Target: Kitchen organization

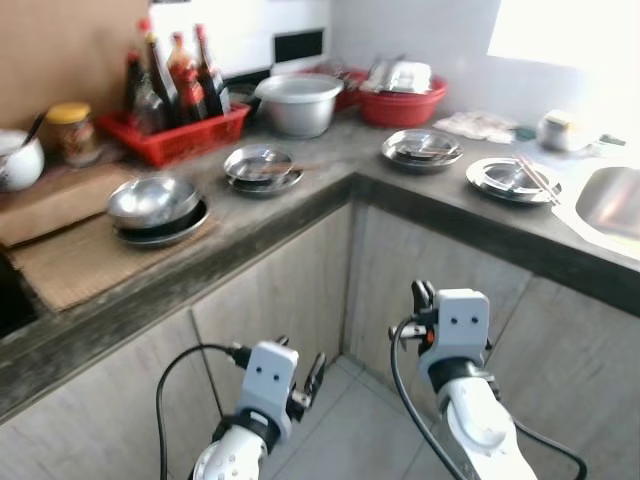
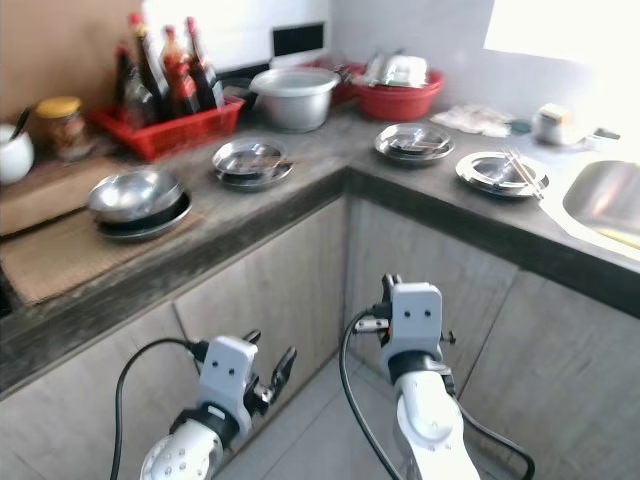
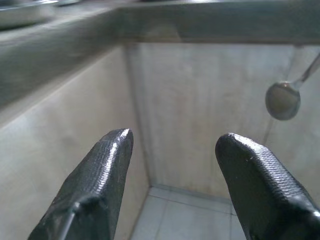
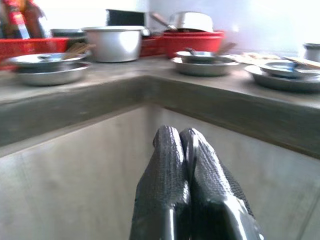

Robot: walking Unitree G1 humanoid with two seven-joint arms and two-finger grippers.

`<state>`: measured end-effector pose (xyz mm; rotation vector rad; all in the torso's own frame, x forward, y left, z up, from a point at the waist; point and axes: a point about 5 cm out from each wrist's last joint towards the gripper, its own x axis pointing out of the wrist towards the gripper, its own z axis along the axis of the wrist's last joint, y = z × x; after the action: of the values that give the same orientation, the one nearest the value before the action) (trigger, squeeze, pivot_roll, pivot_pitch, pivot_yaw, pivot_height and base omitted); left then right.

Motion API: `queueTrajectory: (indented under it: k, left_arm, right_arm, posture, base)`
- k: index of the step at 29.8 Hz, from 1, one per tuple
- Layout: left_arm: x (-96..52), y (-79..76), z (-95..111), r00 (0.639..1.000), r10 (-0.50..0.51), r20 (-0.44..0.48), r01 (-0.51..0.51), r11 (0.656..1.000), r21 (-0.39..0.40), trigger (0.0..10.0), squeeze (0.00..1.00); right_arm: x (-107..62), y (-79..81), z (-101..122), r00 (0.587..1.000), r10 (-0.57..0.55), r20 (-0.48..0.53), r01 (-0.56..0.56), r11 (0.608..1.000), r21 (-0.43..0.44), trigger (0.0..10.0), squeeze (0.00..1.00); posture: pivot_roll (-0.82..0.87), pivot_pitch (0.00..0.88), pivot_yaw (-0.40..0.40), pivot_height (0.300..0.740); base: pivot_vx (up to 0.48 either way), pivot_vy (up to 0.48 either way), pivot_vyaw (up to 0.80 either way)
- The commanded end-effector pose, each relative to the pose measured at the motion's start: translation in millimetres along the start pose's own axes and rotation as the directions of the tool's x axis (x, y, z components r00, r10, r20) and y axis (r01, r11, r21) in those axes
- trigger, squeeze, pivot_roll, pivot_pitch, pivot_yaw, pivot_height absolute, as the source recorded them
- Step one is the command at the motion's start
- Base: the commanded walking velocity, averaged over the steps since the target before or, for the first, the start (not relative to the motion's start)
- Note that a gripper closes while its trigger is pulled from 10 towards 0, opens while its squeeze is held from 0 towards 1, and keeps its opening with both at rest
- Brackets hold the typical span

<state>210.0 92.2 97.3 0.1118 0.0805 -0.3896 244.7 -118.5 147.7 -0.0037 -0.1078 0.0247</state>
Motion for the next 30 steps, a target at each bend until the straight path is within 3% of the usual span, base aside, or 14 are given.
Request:
queueTrajectory:
  k: [1,7,17,25,29,30]
  left_arm:
    - [1.6,-5.8,1.2,1.0,-0.021,-0.001,0.021,1.0,-0.011,10.0,0.0]
    - [1.7,-7.0,2.3,0.999,-0.038,0.009,0.038,0.999,0.006,10.0,0.0]
    - [1.2,-8.1,0.9,0.999,-0.037,-0.001,0.037,0.999,0.002,10.0,0.0]
    - [0.9,-4.6,1.1,1.0,-0.015,0.005,0.015,0.999,-0.033,10.0,0.0]
    - [1.5,-1.7,3.8,1.0,0.0,0.017,0.001,0.999,-0.032,10.0,0.0]
    - [2.5,-0.1,5.0,1.0,0.006,0.024,-0.005,1.0,-0.031,10.0,0.0]
  right_arm:
    - [-1.3,-7.0,-0.6,1.0,-0.023,-0.006,0.023,0.999,-0.025,0.0,0.0]
    - [-1.1,-6.5,-0.3,1.0,-0.024,-0.004,0.024,0.999,-0.025,0.0,0.0]
    - [2.1,-6.2,4.9,1.0,-0.016,0.018,0.017,0.999,-0.032,0.0,0.0]
    - [10.6,-4.5,21.0,0.994,0.025,0.105,-0.015,0.996,-0.091,0.0,0.0]
    - [19.3,-4.9,43.1,0.977,0.06,0.207,-0.035,0.992,-0.124,0.0,0.0]
    - [24.3,-5.2,54.4,0.967,0.071,0.243,-0.041,0.991,-0.126,2.6,0.0]
  posture:
    - [0.01,0.0,0.014,0.74]
    - [0.01,0.0,0.012,0.74]
    - [0.01,0.0,0.016,0.74]
    - [0.01,0.0,0.015,0.74]
    - [0.01,0.0,0.013,0.74]
    - [0.01,0.0,0.015,0.74]
  base:
    - [0.0,0.0,-0.79]
    - [0.0,0.0,-0.79]
    - [0.187,-0.359,-0.79]
    - [0.0,0.0,-0.79]
    - [0.0,0.0,-0.3]
    - [0.0,0.0,0.0]
